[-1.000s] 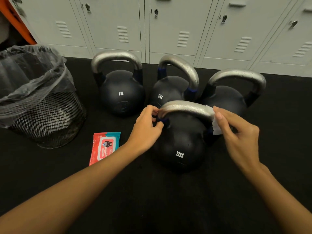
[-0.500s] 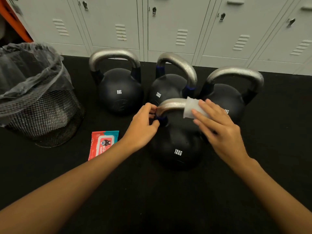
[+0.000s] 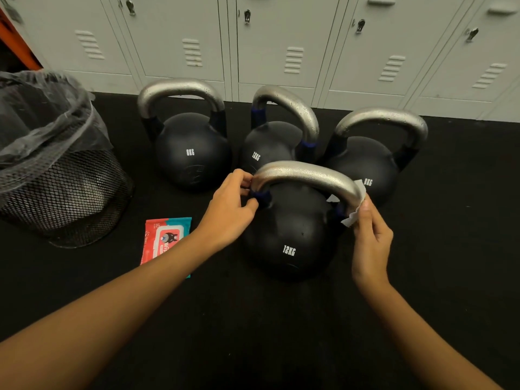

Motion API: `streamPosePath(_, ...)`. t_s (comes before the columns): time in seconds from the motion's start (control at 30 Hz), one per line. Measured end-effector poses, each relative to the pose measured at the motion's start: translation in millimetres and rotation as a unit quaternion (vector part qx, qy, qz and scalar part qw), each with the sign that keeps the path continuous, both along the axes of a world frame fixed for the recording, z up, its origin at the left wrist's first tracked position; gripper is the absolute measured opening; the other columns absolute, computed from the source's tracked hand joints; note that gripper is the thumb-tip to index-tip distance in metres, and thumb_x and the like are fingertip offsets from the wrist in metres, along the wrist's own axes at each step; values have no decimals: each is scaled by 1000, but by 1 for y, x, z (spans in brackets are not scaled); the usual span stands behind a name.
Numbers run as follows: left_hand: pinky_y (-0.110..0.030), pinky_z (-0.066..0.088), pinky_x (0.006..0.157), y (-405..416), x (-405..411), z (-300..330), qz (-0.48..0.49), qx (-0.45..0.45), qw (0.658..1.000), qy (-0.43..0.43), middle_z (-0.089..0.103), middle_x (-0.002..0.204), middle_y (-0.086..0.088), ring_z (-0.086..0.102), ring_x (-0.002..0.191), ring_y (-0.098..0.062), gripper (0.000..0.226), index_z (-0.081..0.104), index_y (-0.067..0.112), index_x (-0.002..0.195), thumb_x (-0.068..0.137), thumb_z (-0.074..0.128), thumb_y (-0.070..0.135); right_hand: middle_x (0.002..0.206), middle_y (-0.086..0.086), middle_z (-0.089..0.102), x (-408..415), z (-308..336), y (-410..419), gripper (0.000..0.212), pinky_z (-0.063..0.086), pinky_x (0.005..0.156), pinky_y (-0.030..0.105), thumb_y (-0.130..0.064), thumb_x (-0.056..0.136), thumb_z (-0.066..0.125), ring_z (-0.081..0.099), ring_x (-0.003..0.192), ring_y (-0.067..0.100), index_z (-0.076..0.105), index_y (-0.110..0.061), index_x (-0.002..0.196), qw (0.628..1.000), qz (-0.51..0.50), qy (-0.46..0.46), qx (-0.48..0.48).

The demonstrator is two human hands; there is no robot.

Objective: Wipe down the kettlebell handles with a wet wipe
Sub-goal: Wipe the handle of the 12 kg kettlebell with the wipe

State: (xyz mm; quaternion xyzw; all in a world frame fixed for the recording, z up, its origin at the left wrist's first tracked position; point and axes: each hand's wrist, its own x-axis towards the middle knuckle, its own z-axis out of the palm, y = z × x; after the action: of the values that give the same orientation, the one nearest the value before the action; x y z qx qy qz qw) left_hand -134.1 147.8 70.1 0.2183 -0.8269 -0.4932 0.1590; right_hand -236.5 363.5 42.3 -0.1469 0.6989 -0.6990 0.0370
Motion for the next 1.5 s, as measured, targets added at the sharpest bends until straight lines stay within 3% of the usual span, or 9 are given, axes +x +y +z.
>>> streamPosePath(0.17,-36,52,92,0,0,0,-3,-2,1000,-5,57,115,9,56,106,-3,31,51,28,108,87,59,6,87,-9,66,-16,46,-27,27,44,80,25,-23,103,41,59,86,4,67,-21,95,988,26,97,121)
streamPosePath(0.3,-36,52,93,0,1,1,-5,0,1000,-7,56,116,9,56,107,-3,31,51,27,109,87,59,6,79,1,61,-19,72,-55,32,38,72,37,-30,102,34,55,77,22,60,-18,88,891,52,217,395)
streamPosePath(0.43,-36,51,94,0,1,1,-4,-4,1000,-9,57,116,9,56,107,-2,31,51,26,110,87,59,5,115,-4,63,-1,61,-53,38,30,100,34,-34,104,33,55,109,15,59,-23,130,840,51,371,393)
streamPosePath(0.57,-37,51,95,0,1,2,-6,-4,1000,-15,56,119,9,55,110,-4,31,51,25,111,88,59,6,149,1,47,3,40,-27,42,20,120,43,-29,103,41,34,144,16,50,-18,143,858,65,397,320)
streamPosePath(0.73,-36,50,95,0,2,2,-11,-6,1000,-22,55,122,9,54,112,-4,32,50,27,112,88,59,7,138,10,57,2,16,5,33,33,114,50,-16,101,51,48,135,19,59,-4,131,925,3,337,178)
streamPosePath(0.87,-37,51,95,0,2,3,-7,-7,1000,-21,56,120,10,55,111,-4,32,50,27,110,88,59,7,112,4,63,-4,25,4,18,52,92,43,-18,98,56,60,108,13,63,-9,112,960,-24,252,118)
streamPosePath(1.23,-38,52,91,-1,2,2,-14,-10,1000,-24,55,122,10,54,113,-4,33,49,28,112,88,58,7,122,-11,58,2,25,-18,37,42,96,12,-37,105,34,53,114,-5,56,-24,133,993,16,62,98)
streamPosePath(1.37,-39,53,92,-1,2,1,-11,-17,999,-28,55,121,10,54,113,-5,33,48,29,111,89,59,8,108,-8,65,-4,30,-24,38,44,94,17,-41,106,29,59,105,-1,62,-27,118,996,-9,-67,58)
streamPosePath(1.5,-39,53,92,-1,1,1,-12,-18,999,-30,54,122,10,54,113,-6,33,48,29,112,89,59,8,90,-7,68,-15,52,-40,41,45,73,11,-36,106,32,61,85,-3,70,-26,96,996,-7,-20,84)
